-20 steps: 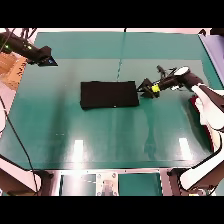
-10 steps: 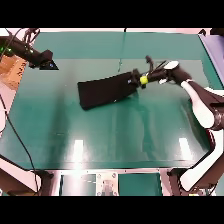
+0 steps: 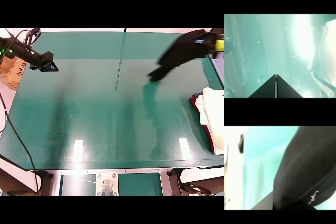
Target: Fold the shirts.
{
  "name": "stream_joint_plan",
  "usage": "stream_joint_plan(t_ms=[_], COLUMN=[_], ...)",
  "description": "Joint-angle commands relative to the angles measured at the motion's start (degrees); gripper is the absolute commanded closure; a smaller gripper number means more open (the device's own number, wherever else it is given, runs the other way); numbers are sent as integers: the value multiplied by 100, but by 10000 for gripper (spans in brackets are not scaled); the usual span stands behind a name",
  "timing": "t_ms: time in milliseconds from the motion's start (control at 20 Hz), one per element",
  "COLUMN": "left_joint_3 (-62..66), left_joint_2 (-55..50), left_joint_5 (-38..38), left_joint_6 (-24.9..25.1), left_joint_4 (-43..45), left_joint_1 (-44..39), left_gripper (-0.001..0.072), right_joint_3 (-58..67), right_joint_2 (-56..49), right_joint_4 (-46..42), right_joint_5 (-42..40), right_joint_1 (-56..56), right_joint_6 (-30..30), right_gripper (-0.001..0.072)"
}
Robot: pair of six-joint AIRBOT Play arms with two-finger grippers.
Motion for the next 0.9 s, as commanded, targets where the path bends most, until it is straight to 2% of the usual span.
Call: stream_joint_plan(t_ms=[0, 150, 350, 450, 600, 850], left_joint_3=[-2, -2, -2, -2, -2, -2], left_joint_2=[0, 0, 0, 0, 0, 0], left_joint_5=[-4, -2, -4, -7, -48, -92], left_joint_6=[-2, -2, -2, -2, -2, -2], left_joint_4=[0, 0, 0, 0, -4, -4], left_joint_1=[2, 2, 2, 2, 2, 2], left_gripper=[687, 687, 687, 686, 686, 686], right_joint_3=[74, 74, 74, 61, -127, -1558], right_joint_2=[494, 831, 1200, 1362, 1462, 1659], right_joint_4=[-105, -317, -1285, -1943, -3088, -4459], right_joint_5=[234, 538, 1056, 1141, 1419, 1882], right_joint_1=[-1445, -2590, -3589, -3759, -3757, -3757], right_joint_6=[208, 354, 400, 409, 785, 1617], right_gripper=[699, 699, 698, 699, 699, 698])
